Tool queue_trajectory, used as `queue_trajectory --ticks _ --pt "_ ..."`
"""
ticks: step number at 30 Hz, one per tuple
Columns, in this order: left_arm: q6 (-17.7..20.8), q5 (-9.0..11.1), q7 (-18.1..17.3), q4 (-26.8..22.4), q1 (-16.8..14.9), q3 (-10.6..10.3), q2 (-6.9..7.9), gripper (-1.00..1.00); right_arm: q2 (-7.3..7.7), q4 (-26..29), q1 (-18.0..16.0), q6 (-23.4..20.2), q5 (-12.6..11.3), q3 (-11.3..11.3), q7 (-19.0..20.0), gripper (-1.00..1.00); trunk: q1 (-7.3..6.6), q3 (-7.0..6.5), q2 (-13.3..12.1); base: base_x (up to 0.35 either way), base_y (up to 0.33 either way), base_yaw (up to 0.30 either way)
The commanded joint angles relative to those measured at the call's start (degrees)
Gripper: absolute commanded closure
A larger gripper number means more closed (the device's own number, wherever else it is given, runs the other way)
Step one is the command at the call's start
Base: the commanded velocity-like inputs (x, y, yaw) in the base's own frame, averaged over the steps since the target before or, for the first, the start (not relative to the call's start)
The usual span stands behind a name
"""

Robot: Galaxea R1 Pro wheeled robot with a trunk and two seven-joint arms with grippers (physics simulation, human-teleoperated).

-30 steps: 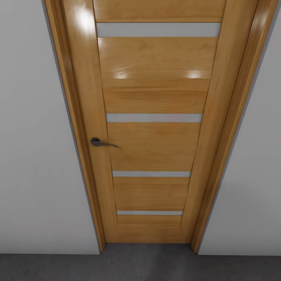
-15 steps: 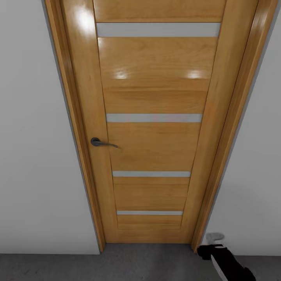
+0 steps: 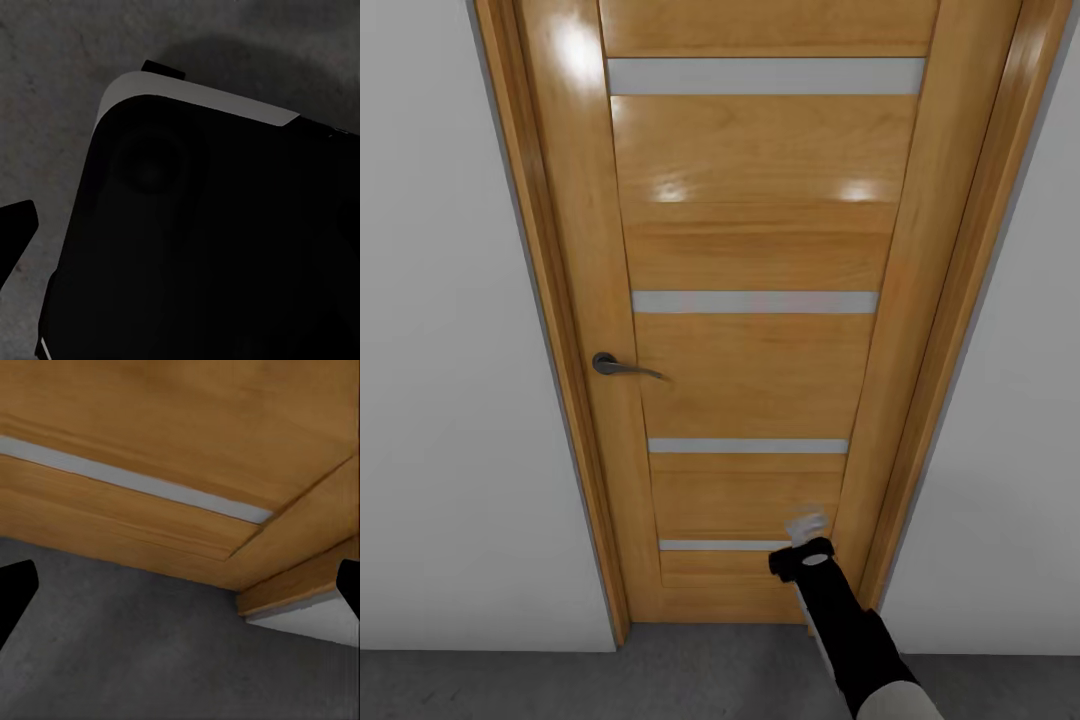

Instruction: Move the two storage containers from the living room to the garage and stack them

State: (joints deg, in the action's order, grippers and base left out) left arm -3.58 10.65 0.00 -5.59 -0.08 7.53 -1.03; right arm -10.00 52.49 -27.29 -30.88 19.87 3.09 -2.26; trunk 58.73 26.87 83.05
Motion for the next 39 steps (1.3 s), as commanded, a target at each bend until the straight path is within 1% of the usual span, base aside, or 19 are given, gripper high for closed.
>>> queue_trajectory --ticks 1,3,4,6,7,9,11,14,17,27,30,32,33,34,35,36,37,38,39 --pt "-0.11 0.08 0.0 -0.03 -0.01 0.38 -0.03 -1.0 0.0 0.54 -0.49 -1.05 0.08 1.05 -0.16 -1.0 0.0 0.06 0.03 0.0 0.0 0.0" --pt "-0.11 0.08 0.0 -0.03 -0.01 0.38 -0.03 -1.0 0.0 2.87 -1.79 -4.71 -0.12 4.37 -0.17 -1.0 0.0 0.06 0.03 0.0 0.0 0.0" --pt "-0.09 0.08 0.0 -0.03 -0.01 0.38 -0.03 -1.0 0.0 3.66 -1.97 -5.5 -0.15 5.06 -0.18 -1.0 0.0 0.06 0.03 0.0 0.0 0.0" --pt "-0.1 0.08 0.0 -0.03 -0.01 0.38 -0.03 -1.0 0.0 6.93 -2.39 -7.74 -0.18 8.1 -0.24 -1.0 0.0 0.06 0.03 0.0 0.0 0.0" --pt "-0.11 0.08 0.0 -0.03 -0.01 0.38 -0.03 -1.0 0.0 7.65 -2.45 -8.16 -0.18 8.99 -0.25 -1.0 0.0 0.06 0.03 0.0 0.0 0.0" --pt "-0.11 0.08 0.0 -0.07 -0.01 0.38 -0.01 -1.0 0.0 9.56 -2.59 -8.69 -0.25 12.74 -0.49 -1.0 0.0 0.06 0.03 0.0 0.0 0.0" --pt "-0.11 0.08 0.0 -0.08 -0.01 0.39 0.02 -1.0 0.0 10.13 -2.63 -8.48 -0.28 14.44 -0.56 -1.0 0.0 0.06 0.03 0.0 0.0 0.0" --pt "-0.11 0.08 0.0 -0.11 -0.01 0.38 0.05 -1.0 0.0 10.63 -2.67 -6.66 -0.27 15.84 -0.66 -1.0 0.0 0.06 0.03 0.0 0.0 0.0" --pt "-0.11 0.08 0.0 -0.08 -0.01 0.38 0.06 -1.0 0.0 11.03 -2.68 -4.49 -0.27 16.7 -0.76 -1.0 0.0 0.06 0.03 0.0 0.0 0.0" --pt "-0.1 0.08 0.0 -0.03 -0.01 0.38 0.06 -1.0 0.0 11.67 -2.68 -2.92 -0.27 17.44 -0.88 -1.0 0.0 0.06 0.03 0.0 0.0 0.0" --pt "-0.11 0.08 0.0 -0.08 -0.01 0.38 0.06 -1.0 0.0 11.78 -2.96 0.19 -0.29 18.76 -0.95 -1.0 0.0 0.06 0.03 0.0 0.0 0.0" --pt "-0.11 0.05 0.0 -0.14 -0.01 0.38 0.03 -1.0 0.0 11.41 -3.88 3.68 -0.4 19.56 -0.93 -1.0 0.0 0.06 0.03 0.0 0.0 0.0" --pt "-0.11 0.03 0.0 -0.17 -0.01 0.38 0.01 -1.0 0.0 10.96 -5.28 6.11 -0.87 19.95 -0.82 -1.0 0.0 0.06 0.03 0.0 0.0 0.0" --pt "-0.11 0.02 0.0 -0.19 -0.01 0.38 0.0 -1.0 0.0 10.61 -6.23 7.16 -1.31 20.13 -0.75 -1.0 0.0 0.06 0.03 0.0 0.0 0.0" --pt "-0.11 0.0 0.0 -0.25 -0.01 0.38 -0.02 -1.0 0.0 8.13 -11.2 9.94 -4.62 20.53 -0.58 -1.0 0.0 0.06 0.03 0.0 0.0 0.0" --pt "-0.11 0.0 0.0 -0.27 -0.01 0.38 -0.02 -1.0 0.0 6.33 -13.87 10.9 -7.13 20.63 -0.51 -1.0 0.0 0.06 0.03 0.0 0.0 0.0" --pt "-0.11 -0.01 0.0 -0.28 -0.01 0.38 0.02 -1.0 0.0 2.13 -18.01 14.04 -14.25 20.77 -0.41 -1.0 0.0 0.06 0.03 0.0 0.0 0.0" --pt "-0.11 -0.01 -0.02 -0.3 -0.01 0.38 0.03 -1.0 0.0 0.93 -19.04 15.09 -16.28 20.79 -0.37 -1.0 0.0 0.06 0.03 0.0 0.0 0.0" --pt "-0.11 -0.01 -0.03 -0.35 -0.01 0.38 0.04 -1.0 0.0 -0.9 -20.53 16.66 -19.25 20.85 -0.29 -1.0 0.0 0.06 0.03 0.0 0.0 0.0"
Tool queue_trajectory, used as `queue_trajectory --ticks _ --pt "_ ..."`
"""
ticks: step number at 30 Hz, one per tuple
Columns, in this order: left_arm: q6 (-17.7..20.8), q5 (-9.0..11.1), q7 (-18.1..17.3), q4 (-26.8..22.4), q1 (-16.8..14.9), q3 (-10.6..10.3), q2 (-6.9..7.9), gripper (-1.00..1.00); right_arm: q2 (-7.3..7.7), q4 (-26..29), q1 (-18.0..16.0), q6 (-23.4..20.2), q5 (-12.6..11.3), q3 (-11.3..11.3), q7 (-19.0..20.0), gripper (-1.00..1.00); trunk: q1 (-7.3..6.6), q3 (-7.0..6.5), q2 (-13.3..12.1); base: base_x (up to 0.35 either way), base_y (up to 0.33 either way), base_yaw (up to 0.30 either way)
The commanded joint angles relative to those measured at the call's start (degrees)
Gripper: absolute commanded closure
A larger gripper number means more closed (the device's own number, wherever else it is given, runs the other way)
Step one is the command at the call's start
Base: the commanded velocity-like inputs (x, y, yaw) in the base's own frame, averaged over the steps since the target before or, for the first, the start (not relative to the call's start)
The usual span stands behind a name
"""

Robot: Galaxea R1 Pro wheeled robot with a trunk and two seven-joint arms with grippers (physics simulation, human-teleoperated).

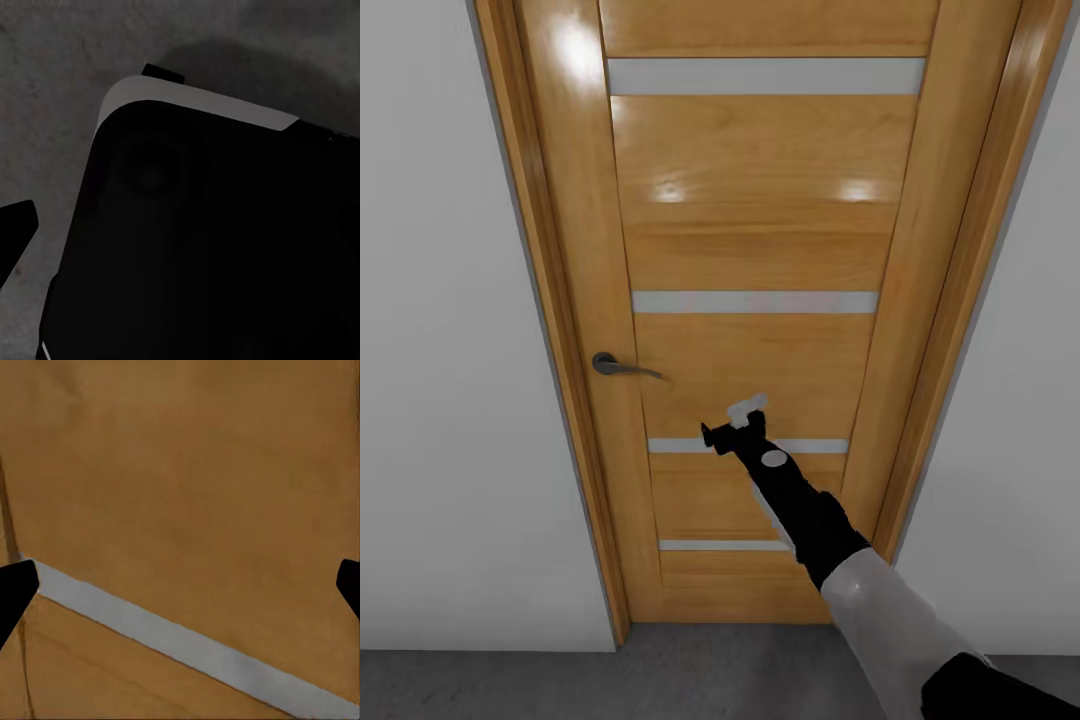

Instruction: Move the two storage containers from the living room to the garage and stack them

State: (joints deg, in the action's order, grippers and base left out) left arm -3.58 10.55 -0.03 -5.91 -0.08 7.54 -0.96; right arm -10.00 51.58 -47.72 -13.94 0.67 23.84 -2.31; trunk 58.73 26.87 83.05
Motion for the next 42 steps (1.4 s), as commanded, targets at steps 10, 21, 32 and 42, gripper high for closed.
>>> queue_trajectory --ticks 10,21,32,42 --pt "-0.02 0.01 -0.58 0.26 -0.01 0.14 -0.01 -1.0 0.0 -6.84 -2.78 6.43 -5.46 13.38 0.85 -1.0 0.0 0.06 0.03 0.172 0.0 0.0" --pt "-0.02 0.0 -0.59 0.29 -0.01 0.15 -0.01 -1.0 0.0 -7.13 -2.81 6.69 -4.8 13.99 3.93 -1.0 0.0 0.06 0.03 0.313 0.0 0.0" --pt "-0.02 0.0 -0.59 0.29 -0.01 0.19 -0.01 -1.0 0.0 -7.27 -2.81 6.94 -4.62 14.19 3.98 -1.0 0.0 0.06 0.03 0.316 0.0 0.0" --pt "-0.02 -0.08 -0.59 0.38 -0.01 0.01 -0.01 -1.0 0.0 -15.2 -7.44 6.9 -4.64 14.22 2.96 -1.0 0.0 0.06 0.03 0.316 0.0 0.0"
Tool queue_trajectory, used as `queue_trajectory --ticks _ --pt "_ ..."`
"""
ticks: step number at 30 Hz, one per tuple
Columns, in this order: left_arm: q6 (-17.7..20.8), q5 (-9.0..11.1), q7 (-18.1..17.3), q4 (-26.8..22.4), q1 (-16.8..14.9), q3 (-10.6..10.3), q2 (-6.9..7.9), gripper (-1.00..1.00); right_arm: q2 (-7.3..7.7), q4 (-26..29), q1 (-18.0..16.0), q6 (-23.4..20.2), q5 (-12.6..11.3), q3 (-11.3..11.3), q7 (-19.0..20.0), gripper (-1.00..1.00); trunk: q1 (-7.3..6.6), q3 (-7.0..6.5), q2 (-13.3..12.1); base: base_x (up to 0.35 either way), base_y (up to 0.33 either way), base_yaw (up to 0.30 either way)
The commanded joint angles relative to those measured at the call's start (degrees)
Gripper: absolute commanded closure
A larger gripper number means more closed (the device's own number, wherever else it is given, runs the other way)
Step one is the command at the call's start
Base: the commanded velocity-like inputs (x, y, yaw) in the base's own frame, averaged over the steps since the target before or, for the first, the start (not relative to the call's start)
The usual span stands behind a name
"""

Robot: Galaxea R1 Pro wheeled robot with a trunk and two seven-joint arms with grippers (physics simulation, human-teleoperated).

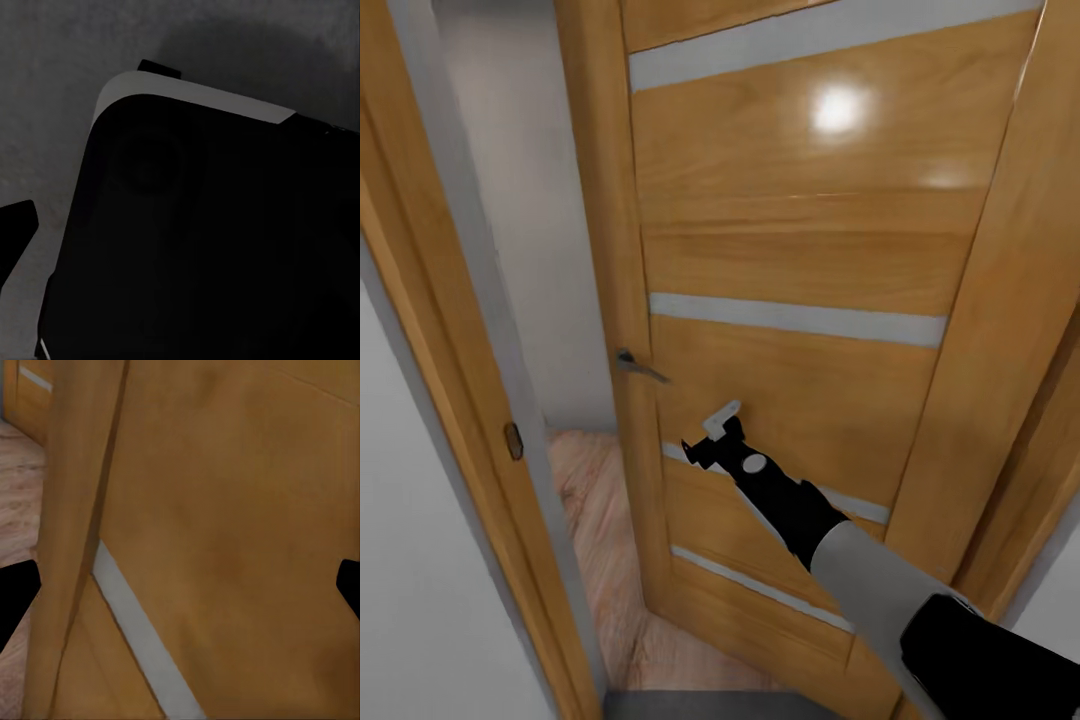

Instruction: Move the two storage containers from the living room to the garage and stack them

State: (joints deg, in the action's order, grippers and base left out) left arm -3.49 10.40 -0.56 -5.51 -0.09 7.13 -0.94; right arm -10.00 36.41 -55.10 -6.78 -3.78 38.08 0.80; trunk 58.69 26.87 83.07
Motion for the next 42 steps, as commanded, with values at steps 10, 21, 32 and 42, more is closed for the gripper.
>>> queue_trajectory --ticks 10,21,32,42 --pt "-0.11 -0.03 -0.06 -0.02 0.0 0.35 -0.03 -1.0 0.0 -7.54 -3.99 -0.18 -0.25 -0.02 -0.24 -1.0 0.04 0.06 0.01 0.316 0.0 0.0" --pt "-0.11 -0.03 -0.06 -0.02 0.0 0.38 -0.03 -1.0 0.0 -13.45 -6.91 -0.15 -0.38 -0.1 -0.44 -1.0 0.04 0.06 0.01 0.311 0.0 0.0" --pt "-0.11 0.09 -0.06 -0.02 0.0 0.5 -0.03 -1.0 0.0 -10.57 -6.95 0.47 -0.67 -1.28 -1.69 -1.0 0.04 0.06 0.01 0.006 0.0 0.0" --pt "-0.11 0.14 -0.06 -0.02 0.0 0.58 -0.03 -1.0 0.0 -11.0 -6.87 0.0 -1.19 -1.14 -14.28 -1.0 0.04 0.06 0.01 0.0 0.0 0.0"
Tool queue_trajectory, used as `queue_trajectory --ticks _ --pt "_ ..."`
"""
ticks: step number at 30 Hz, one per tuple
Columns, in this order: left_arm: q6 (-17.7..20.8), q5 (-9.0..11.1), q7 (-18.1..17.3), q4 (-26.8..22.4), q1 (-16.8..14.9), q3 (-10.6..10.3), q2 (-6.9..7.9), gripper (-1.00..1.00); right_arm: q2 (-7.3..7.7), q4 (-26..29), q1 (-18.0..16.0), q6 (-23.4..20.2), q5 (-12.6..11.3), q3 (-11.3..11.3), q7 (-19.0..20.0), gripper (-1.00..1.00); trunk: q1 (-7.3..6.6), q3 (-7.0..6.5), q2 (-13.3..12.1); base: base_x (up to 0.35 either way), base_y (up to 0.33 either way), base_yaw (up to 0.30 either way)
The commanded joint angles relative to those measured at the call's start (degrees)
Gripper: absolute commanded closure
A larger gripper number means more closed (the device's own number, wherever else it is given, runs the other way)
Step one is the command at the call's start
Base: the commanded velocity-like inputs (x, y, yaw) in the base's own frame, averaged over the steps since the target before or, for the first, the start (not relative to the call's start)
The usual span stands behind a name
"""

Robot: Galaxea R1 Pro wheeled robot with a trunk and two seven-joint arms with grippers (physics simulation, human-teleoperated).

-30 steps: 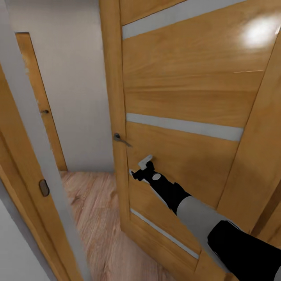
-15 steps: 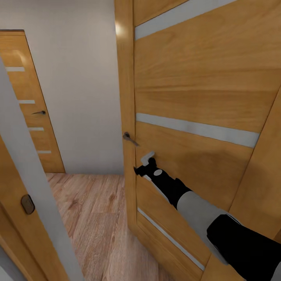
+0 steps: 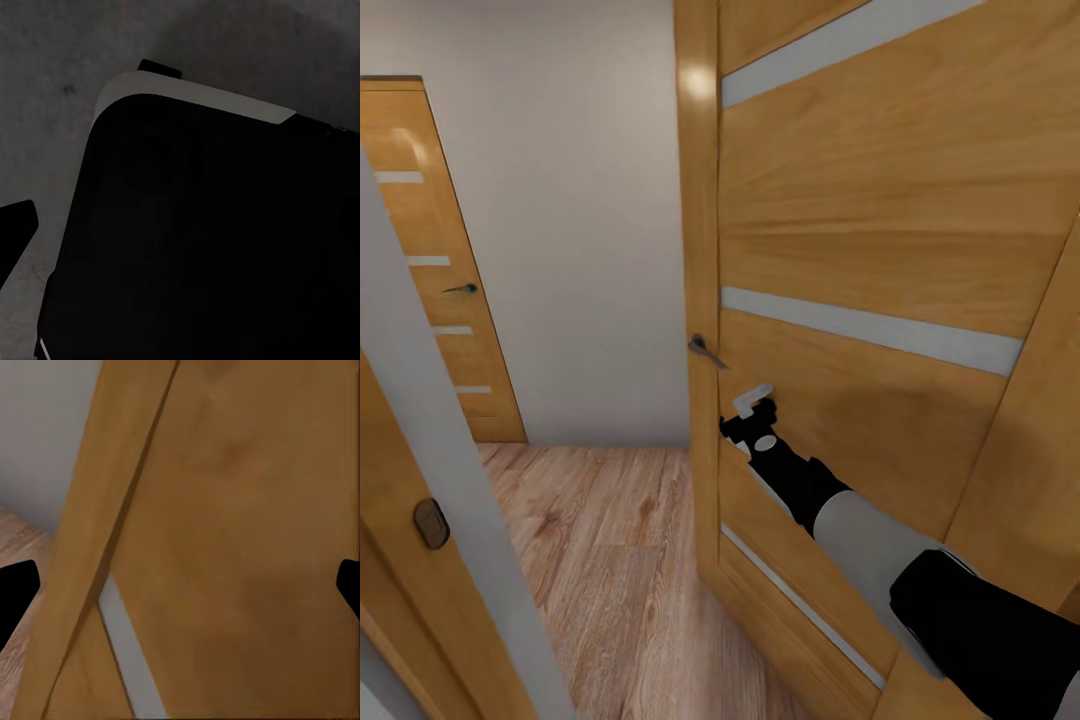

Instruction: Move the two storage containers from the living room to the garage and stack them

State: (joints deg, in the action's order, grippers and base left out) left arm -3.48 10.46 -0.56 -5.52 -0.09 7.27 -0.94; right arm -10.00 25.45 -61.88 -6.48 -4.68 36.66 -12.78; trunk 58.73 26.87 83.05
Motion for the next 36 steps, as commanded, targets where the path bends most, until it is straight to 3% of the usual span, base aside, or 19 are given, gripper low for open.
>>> queue_trajectory --ticks 1,5,29,36 --pt "-0.12 0.07 -0.06 -0.02 0.0 0.42 -0.02 -1.0 0.0 -0.04 -0.09 -0.33 -0.23 0.29 -0.87 -1.0 0.0 0.06 0.03 0.0 0.0 0.0" --pt "-0.12 0.08 -0.06 -0.02 0.0 0.39 -0.02 -1.0 0.0 -0.17 -0.09 -0.3 0.23 0.75 -2.71 -1.0 0.0 0.06 0.03 0.0 0.0 0.0" --pt "-0.12 0.03 -0.06 -0.02 0.0 0.46 0.0 -1.0 0.0 -0.27 -0.08 -3.06 0.61 1.02 -3.94 -1.0 0.0 0.06 0.03 0.0 0.0 0.0" --pt "-0.12 0.04 -0.06 -0.02 0.0 0.51 -0.02 -1.0 0.0 -4.09 -0.08 -2.98 0.49 1.16 -4.66 -1.0 0.0 0.06 0.03 0.0 0.0 0.0"
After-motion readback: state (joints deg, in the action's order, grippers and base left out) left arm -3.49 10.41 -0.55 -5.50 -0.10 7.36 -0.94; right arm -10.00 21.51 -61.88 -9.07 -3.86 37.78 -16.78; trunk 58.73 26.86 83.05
